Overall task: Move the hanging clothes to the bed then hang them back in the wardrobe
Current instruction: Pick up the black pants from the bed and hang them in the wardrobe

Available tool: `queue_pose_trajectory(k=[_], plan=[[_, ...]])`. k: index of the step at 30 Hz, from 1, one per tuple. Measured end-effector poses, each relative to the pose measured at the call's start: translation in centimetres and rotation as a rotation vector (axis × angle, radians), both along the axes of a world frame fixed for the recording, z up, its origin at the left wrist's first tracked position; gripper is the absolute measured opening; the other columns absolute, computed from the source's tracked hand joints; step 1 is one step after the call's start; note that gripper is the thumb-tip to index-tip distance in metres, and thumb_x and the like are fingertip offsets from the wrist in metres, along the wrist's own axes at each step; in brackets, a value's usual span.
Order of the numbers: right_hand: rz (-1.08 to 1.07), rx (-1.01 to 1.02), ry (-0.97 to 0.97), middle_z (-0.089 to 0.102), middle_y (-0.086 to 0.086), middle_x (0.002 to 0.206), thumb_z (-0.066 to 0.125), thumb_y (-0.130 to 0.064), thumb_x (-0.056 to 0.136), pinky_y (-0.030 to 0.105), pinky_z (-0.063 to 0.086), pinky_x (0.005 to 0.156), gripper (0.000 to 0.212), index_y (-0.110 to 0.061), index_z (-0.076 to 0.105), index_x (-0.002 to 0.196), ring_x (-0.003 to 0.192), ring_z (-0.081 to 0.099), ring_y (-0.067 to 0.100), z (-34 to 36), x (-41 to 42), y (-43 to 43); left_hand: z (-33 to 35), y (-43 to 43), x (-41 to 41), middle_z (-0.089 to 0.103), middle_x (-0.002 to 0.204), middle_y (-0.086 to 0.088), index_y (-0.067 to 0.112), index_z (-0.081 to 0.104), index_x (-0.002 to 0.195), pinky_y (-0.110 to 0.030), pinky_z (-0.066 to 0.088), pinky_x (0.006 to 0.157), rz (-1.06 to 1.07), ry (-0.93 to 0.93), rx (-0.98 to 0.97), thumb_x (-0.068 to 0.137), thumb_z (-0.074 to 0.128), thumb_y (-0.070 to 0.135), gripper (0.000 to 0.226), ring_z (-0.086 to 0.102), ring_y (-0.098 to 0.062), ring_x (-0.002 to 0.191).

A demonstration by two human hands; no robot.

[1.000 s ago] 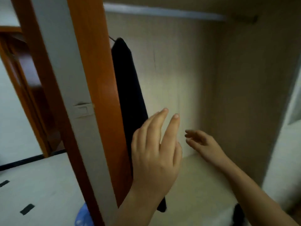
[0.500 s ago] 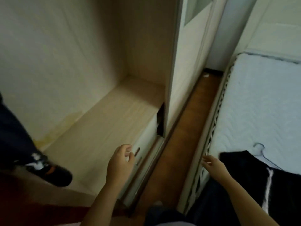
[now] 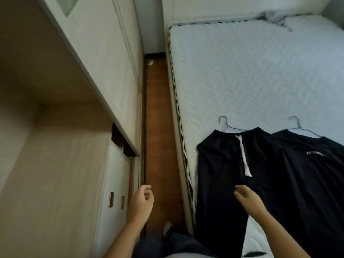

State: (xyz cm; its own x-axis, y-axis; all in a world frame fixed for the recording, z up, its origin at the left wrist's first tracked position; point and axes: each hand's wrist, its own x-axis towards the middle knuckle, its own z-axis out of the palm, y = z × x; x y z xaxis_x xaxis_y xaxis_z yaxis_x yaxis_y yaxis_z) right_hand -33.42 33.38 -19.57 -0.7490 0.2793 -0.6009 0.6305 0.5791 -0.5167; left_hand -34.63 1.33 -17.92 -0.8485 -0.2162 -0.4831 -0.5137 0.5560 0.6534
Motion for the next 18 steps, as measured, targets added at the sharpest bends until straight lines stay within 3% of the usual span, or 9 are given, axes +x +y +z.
queue_pose_trajectory(k=[3,9,18], plan=[[-0.156,-0.019,-0.003,0.063,0.011,0.116,0.052,-0.018,0.091,0.025,0.038,0.08,0.034,-0.008,0.053,0.124,0.1,0.058,0.021,0.2,2.2,2.4,-1.2,1.8,-1.3,0.061,0.106,-0.002,0.018,0.055,0.112,-0.026,0.045,0.08,-0.116,-0.049,-0.032,0.092,0.048,0.019,0.022,0.057,-0.016,0.096],[-0.346,-0.061,-0.019,0.057,0.001,0.101,0.051,-0.018,0.092,0.025,0.038,0.08,0.033,-0.009,0.053,0.124,0.091,0.051,0.014,-0.4,4.9,5.3,-2.6,5.8,-4.3,0.06,0.099,-0.004,0.017,0.055,0.103,-0.024,0.038,0.07,-0.298,-0.095,-0.005,0.092,0.048,0.014,0.013,0.057,-0.017,0.089],[-0.519,-0.095,-0.045,0.06,-0.002,0.101,0.052,-0.019,0.091,0.022,0.038,0.078,0.034,-0.012,0.053,0.124,0.092,0.055,0.013,-4.0,-3.5,9.9,-6.3,14.2,-17.8,0.06,0.094,-0.002,0.022,0.054,0.097,-0.025,0.04,0.073,-0.494,-0.138,-0.018,0.091,0.048,0.016,0.009,0.057,-0.018,0.089]])
